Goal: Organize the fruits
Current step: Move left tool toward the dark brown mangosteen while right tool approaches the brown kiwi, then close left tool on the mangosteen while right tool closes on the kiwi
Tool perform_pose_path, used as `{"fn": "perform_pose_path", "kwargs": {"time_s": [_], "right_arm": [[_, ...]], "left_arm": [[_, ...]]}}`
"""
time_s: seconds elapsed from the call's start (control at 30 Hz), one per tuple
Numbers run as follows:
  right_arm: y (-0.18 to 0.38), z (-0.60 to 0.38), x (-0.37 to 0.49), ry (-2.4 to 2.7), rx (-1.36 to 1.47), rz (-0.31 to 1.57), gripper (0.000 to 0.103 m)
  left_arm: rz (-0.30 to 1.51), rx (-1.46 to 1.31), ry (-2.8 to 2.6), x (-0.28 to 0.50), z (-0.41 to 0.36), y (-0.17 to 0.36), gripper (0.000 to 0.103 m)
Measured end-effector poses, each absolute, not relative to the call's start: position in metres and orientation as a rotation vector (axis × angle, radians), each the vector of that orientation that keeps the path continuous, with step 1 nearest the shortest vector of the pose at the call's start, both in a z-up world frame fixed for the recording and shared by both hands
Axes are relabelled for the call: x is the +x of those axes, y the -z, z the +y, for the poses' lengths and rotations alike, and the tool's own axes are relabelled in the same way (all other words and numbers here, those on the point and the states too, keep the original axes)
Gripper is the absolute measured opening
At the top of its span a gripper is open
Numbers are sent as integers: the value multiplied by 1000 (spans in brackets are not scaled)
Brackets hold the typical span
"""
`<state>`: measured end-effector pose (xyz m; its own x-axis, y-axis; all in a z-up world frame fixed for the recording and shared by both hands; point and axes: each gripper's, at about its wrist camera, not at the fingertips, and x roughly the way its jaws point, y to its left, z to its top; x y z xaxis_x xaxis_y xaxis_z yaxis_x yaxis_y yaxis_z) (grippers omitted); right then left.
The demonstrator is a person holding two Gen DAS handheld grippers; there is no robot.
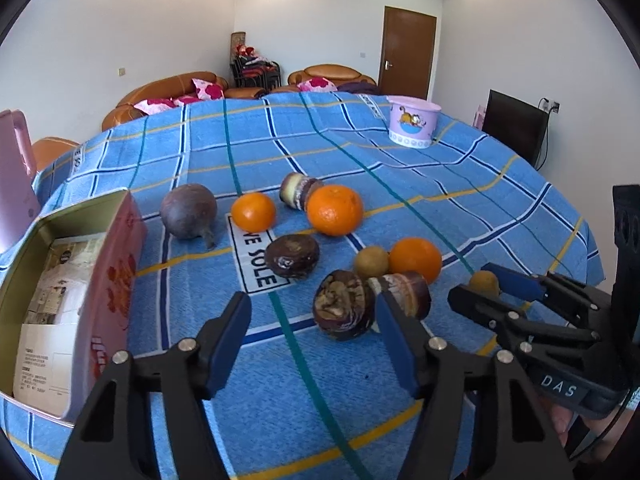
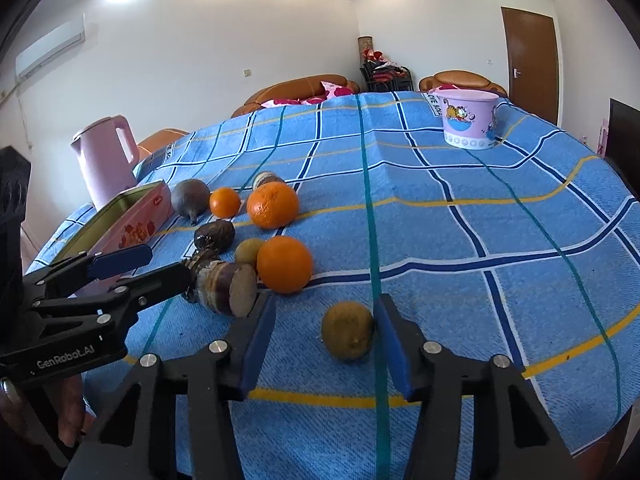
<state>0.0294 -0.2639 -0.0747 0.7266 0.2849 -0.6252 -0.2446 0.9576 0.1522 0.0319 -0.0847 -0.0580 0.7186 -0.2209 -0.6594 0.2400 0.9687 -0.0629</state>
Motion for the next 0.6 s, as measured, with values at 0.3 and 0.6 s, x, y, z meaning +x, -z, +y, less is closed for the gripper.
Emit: {"fn": "perform_pose_path", "kwargs": {"time_s": [0.3, 0.6], "right_arm": [[79, -265, 30, -298, 62, 706, 41], [76, -271, 28, -299, 88, 675, 28]], "left_arm": [[790, 8, 301, 46, -94, 68, 52], [789, 16, 332, 45, -99, 72, 38]]}}
